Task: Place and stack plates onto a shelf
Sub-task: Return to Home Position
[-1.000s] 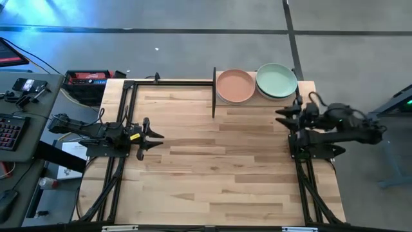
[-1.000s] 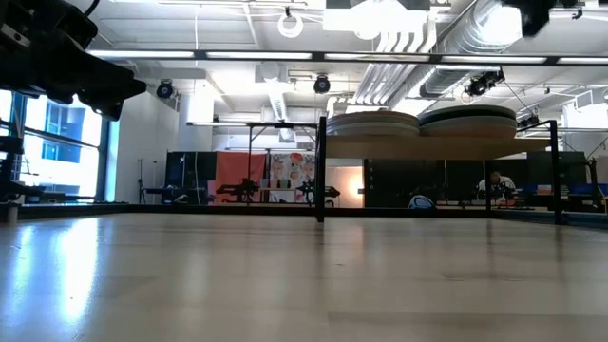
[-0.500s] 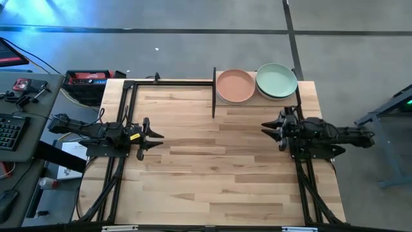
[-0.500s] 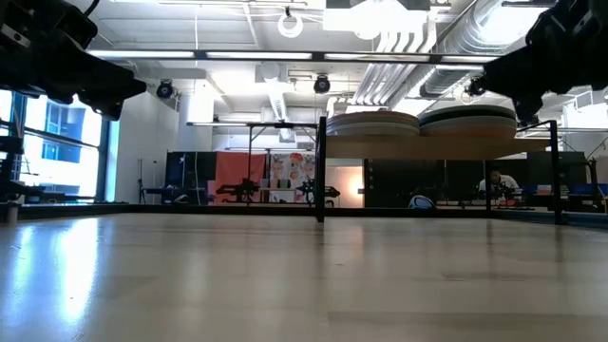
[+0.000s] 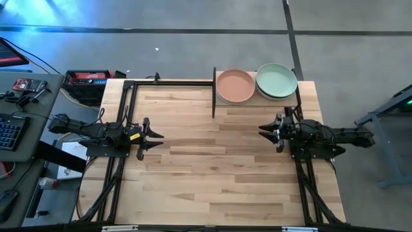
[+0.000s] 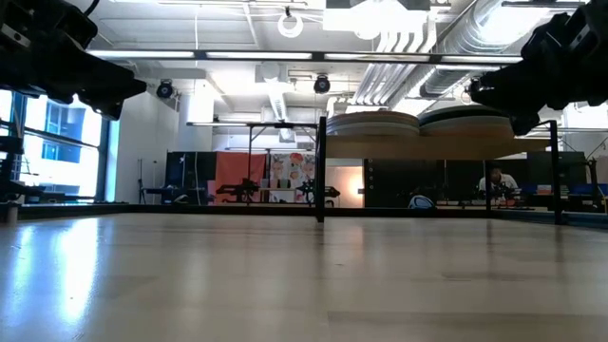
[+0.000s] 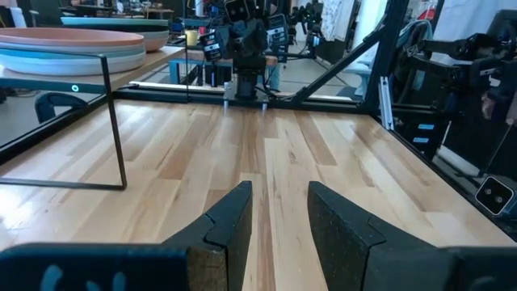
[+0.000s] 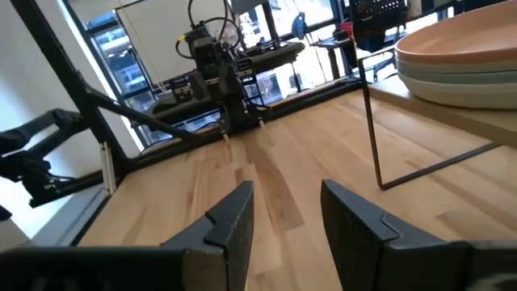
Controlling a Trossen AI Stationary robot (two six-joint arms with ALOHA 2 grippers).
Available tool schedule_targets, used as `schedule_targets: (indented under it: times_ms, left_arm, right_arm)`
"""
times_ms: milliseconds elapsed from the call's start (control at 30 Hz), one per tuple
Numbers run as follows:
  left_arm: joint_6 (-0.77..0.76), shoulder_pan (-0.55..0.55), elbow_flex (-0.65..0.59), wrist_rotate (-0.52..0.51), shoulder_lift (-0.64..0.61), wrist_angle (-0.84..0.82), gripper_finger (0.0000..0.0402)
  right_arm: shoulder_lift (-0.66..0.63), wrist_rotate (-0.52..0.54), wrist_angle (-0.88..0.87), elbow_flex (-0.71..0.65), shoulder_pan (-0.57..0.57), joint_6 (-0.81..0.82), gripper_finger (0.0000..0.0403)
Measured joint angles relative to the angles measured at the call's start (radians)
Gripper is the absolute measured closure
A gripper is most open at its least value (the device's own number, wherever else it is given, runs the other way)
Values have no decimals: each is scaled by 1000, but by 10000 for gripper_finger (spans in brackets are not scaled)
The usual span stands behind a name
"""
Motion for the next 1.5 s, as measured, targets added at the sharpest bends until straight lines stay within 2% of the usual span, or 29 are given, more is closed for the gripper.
schedule_targets:
  times_ms: [1500]
  left_arm:
    - [0,0,0,0,0,0,291]
  right_arm:
    - [0,-3,-4,0,0,-12,274]
